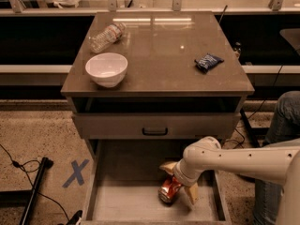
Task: Pick coke can from middle drawer and place on counter
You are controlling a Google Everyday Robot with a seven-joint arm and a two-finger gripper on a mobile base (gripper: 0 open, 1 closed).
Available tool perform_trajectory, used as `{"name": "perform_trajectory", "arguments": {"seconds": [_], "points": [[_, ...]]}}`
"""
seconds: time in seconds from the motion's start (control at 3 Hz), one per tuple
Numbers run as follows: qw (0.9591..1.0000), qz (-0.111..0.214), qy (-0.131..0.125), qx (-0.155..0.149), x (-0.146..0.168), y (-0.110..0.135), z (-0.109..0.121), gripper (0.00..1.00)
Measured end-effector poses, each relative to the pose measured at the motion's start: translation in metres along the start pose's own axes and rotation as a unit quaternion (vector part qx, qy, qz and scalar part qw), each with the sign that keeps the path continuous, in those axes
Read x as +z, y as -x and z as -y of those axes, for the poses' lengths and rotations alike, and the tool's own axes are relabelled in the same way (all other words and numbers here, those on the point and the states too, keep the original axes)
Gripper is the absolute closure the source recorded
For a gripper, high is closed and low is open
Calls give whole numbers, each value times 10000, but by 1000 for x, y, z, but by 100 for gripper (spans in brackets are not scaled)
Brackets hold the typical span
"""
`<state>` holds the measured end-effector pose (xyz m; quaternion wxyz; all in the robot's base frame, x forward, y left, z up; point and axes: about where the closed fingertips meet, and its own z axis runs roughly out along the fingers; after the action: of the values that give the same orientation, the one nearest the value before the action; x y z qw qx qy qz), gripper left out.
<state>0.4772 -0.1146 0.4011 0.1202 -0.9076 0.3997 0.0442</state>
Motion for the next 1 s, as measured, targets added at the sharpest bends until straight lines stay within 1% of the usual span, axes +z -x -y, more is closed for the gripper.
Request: {"name": "perform_trajectory", "arguments": {"seconds": [0.33, 0.67, 1.0], "points": [[9993, 346, 52, -109, 30, -1, -1, 27], [9987, 464, -8, -215, 32, 3, 3, 50], [9968, 692, -244, -302, 20, 11, 10, 73]]}}
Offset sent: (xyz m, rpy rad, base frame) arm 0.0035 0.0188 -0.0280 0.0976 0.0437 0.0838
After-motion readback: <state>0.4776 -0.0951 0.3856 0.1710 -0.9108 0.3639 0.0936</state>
